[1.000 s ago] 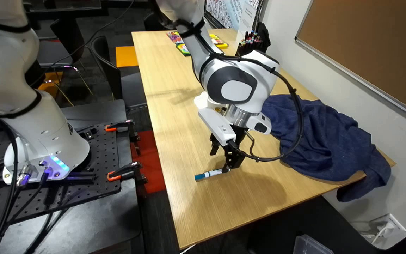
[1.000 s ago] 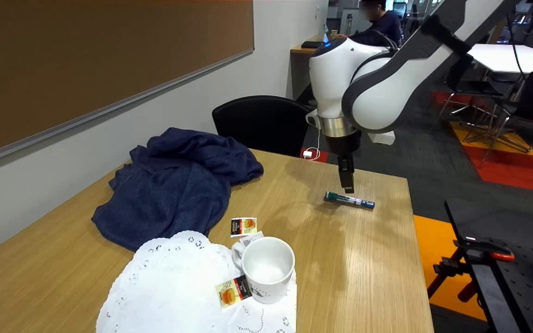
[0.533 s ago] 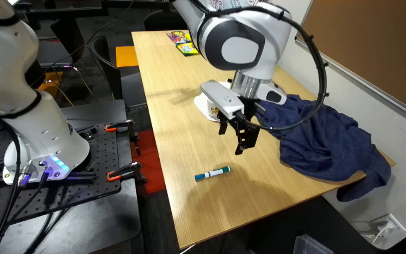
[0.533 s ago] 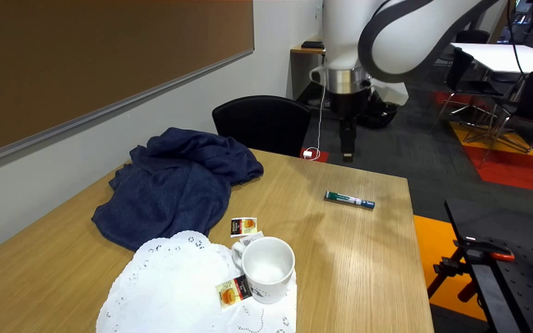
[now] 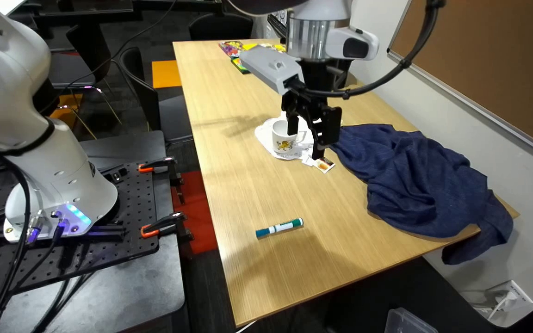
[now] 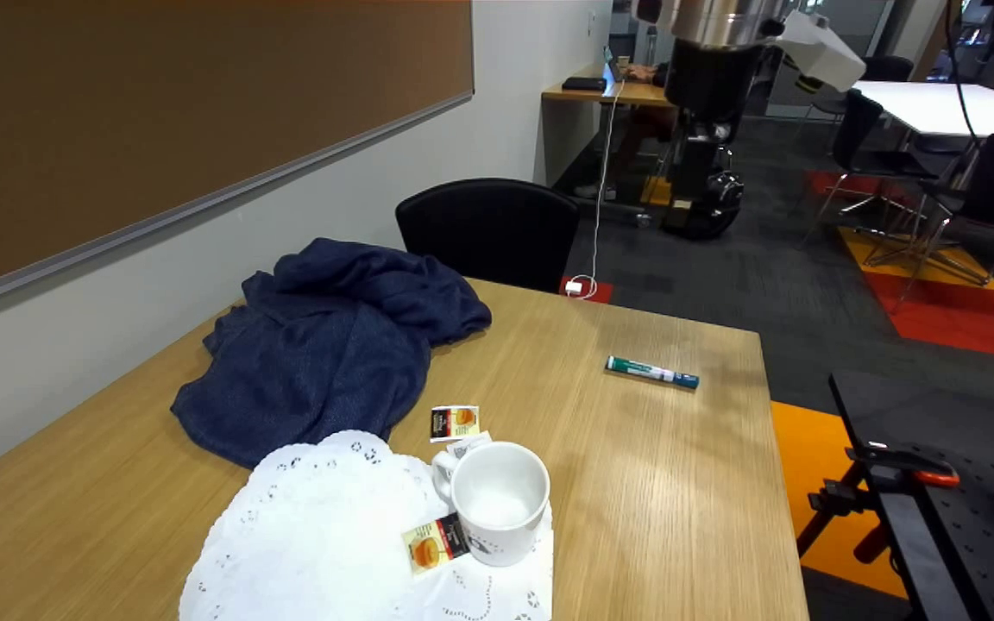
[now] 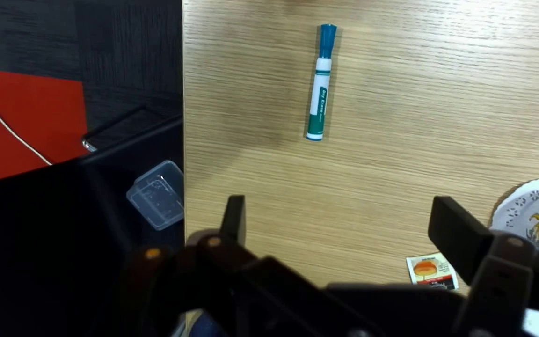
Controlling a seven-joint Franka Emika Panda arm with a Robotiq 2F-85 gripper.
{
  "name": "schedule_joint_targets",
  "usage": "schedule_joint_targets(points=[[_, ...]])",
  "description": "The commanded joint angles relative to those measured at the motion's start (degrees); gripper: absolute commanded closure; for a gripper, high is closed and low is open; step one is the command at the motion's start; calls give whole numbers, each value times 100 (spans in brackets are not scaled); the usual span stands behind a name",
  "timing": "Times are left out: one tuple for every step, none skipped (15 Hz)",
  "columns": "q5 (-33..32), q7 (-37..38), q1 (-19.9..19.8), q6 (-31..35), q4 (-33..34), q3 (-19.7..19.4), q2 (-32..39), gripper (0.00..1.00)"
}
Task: Put the green marker on the table
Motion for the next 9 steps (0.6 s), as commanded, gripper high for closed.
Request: schedule_joint_targets(points=[[3,-2,1,-17,-46,5,-109,0],[3,-1,2,-18,-86,4,-182,0],[3,-1,3,-18,-117,4,-220,0],[3,-1,3,-18,-131,4,-226,0],[3,-1,3,-18,-140,4,-226,0],[3,-1,3,-18,-146,5,-225,0],[3,-1,4,-18,-148,5,-226,0],[3,-1,4,-18,-148,5,-226,0],[3,-1,4,-18,-148,5,-225,0]])
